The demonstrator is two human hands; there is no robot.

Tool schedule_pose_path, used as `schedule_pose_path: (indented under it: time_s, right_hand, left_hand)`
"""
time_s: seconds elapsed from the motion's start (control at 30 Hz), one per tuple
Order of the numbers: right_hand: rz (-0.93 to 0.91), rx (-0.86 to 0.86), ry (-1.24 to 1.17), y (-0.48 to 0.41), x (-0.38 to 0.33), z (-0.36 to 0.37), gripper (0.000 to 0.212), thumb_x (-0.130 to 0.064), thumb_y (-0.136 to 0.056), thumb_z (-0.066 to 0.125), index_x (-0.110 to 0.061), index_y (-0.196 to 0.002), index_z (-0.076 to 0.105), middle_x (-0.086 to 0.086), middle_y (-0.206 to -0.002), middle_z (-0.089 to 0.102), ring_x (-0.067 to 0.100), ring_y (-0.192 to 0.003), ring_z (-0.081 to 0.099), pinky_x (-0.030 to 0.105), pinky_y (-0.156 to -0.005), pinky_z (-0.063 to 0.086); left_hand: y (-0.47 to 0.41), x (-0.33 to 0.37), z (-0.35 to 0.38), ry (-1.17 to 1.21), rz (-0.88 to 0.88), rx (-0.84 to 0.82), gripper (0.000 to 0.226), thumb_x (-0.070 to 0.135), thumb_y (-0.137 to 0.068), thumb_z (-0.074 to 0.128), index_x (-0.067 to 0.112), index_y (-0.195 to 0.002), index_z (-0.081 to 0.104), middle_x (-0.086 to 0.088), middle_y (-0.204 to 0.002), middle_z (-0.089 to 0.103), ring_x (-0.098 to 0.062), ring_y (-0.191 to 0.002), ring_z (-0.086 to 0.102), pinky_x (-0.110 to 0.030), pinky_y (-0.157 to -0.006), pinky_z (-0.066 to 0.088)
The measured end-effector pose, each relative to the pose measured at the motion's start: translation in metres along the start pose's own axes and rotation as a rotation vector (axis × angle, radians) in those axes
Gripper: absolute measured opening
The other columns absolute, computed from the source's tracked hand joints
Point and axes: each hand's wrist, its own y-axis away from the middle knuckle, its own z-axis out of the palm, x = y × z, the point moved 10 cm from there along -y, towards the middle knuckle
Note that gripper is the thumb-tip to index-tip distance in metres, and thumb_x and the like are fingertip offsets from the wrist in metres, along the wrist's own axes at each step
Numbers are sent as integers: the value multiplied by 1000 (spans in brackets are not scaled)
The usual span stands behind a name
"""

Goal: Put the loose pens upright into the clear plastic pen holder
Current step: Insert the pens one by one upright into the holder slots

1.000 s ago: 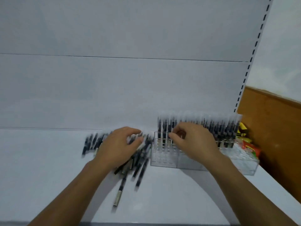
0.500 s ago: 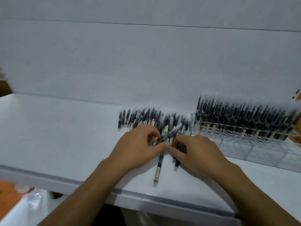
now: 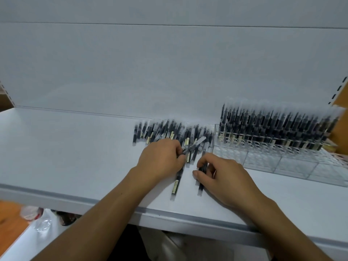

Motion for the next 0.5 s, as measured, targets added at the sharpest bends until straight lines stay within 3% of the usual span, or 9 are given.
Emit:
schedule_pose_path:
  time_s: [0.13,0.27,0.43,0.5]
  right_hand:
    - [19,32,-58,13,4,-3,9,-47,-89,63,-38,-88,60,-13,-69,62,3,-66,56,26,-60,48]
    - [17,38,-58,21,-1,-2,18,-55,-86,62,-38,-88,59,-14,-68,60,2,-65,54,22,-53,36]
    - [72,32,63,25,2,-5,34,-69,-81,55,-36,-83,45,-14,-66,56,2,-63,50,27,-50,32]
    - [101,38,165,25,5,-8,43,-76,-79,49,-33,-76,45,-12,-66,55,4,-62,49,28,-49,30]
  left_hand:
    - [19,-13,-5,162,-42,13,10,37,-88,62,32,-80,63,15,-76,63,-1,-72,58,-20,-59,41]
    - [40,-29,-1,239,-119,-64,15,41,-87,63,29,-77,64,14,-71,63,2,-67,56,-17,-54,34]
    - [47,-15,2,117,-141,-179,28,56,-85,59,29,-81,61,12,-78,62,-4,-72,56,-24,-57,37]
    - [43,-4,5,0,-128,-235,42,62,-82,59,21,-78,58,7,-73,61,-9,-66,54,-26,-56,39]
